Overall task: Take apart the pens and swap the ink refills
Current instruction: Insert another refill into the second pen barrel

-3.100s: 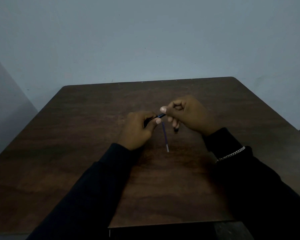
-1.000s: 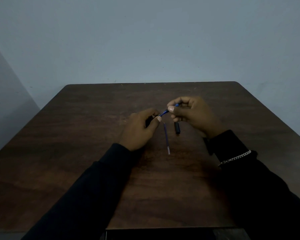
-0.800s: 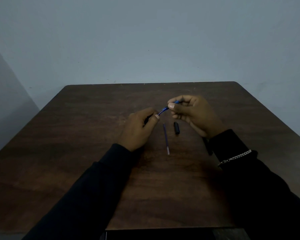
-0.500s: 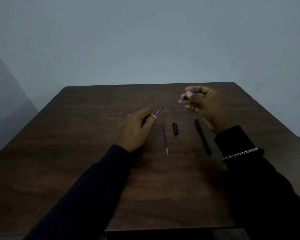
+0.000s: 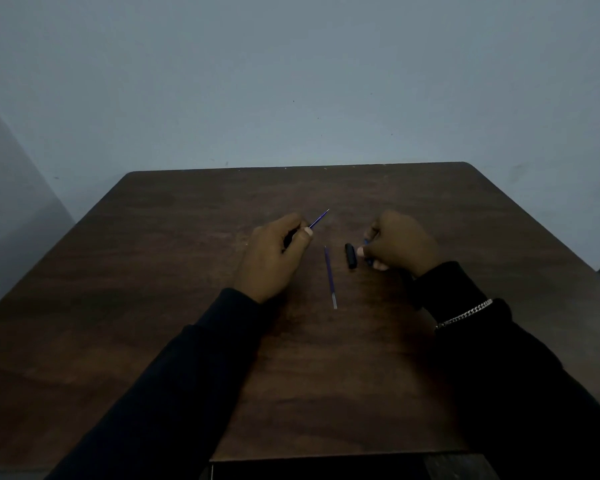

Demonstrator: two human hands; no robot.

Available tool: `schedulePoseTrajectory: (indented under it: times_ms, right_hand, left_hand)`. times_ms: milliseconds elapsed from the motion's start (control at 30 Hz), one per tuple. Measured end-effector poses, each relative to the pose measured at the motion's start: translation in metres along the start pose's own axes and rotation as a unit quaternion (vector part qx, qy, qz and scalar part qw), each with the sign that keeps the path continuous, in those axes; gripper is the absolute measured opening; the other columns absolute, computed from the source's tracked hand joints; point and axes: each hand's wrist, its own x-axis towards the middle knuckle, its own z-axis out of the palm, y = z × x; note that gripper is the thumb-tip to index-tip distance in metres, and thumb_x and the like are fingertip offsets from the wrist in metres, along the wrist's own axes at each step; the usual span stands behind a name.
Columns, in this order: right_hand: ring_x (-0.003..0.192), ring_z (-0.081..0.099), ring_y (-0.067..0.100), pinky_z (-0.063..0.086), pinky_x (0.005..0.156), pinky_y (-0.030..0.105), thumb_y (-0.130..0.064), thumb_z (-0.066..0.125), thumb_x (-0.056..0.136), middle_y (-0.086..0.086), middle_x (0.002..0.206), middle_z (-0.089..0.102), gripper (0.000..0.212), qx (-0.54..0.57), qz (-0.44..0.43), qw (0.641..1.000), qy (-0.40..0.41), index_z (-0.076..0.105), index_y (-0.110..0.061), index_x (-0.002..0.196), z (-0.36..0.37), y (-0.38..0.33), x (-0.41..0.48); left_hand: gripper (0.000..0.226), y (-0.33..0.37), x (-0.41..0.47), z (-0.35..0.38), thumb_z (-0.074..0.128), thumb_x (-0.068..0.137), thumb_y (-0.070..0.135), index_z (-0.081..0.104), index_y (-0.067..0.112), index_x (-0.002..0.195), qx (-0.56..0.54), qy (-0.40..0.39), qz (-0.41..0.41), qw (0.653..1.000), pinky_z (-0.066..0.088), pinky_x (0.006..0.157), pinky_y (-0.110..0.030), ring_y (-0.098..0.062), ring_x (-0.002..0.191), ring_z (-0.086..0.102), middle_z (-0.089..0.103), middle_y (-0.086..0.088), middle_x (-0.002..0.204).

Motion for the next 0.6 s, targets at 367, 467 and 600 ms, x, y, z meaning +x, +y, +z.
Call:
schedulePoseTrajectory:
  times_ms: [367, 467, 600]
  right_hand:
    - [0.074, 0.071, 0.024, 0.064, 0.079, 0.042, -0.018, 0.073, 0.095, 0.014, 0.084, 0.071, 0.017, -0.054, -0.001, 0.999, 0.000, 0.063, -0.006, 0.087, 0.000, -0.011, -0.014]
    - [0.080, 0.074, 0.028, 0.064, 0.082, 0.045, -0.016, 0.070, 0.098, 0.017, 0.090, 0.073, 0.016, -0.061, -0.003, 0.998, 0.003, 0.062, -0.004, 0.091, -0.001, -0.011, -0.014]
    - [0.074, 0.074, 0.025, 0.065, 0.078, 0.044, -0.013, 0.065, 0.100, 0.017, 0.088, 0.072, 0.022, -0.067, 0.000, 0.998, 0.009, 0.057, -0.006, 0.081, 0.000, -0.009, -0.011]
  left_hand:
    - [0.025, 0.003, -0.001, -0.001, 0.052, 0.103, 0.031, 0.062, 0.023, 0.081, 0.006, -0.008, -0.005, 1.000, 0.044, 0.058, -0.036, -0.017, 0.061, 0.056, 0.060, -0.001, 0.066]
    - [0.024, 0.004, 0.000, -0.001, 0.054, 0.104, 0.028, 0.063, 0.022, 0.082, 0.011, -0.010, -0.008, 1.000, 0.043, 0.057, -0.034, -0.016, 0.061, 0.056, 0.060, -0.001, 0.066]
    - [0.025, 0.004, 0.000, -0.001, 0.053, 0.103, 0.029, 0.063, 0.020, 0.082, 0.009, -0.012, -0.010, 1.000, 0.045, 0.057, -0.038, -0.018, 0.062, 0.056, 0.061, -0.003, 0.067]
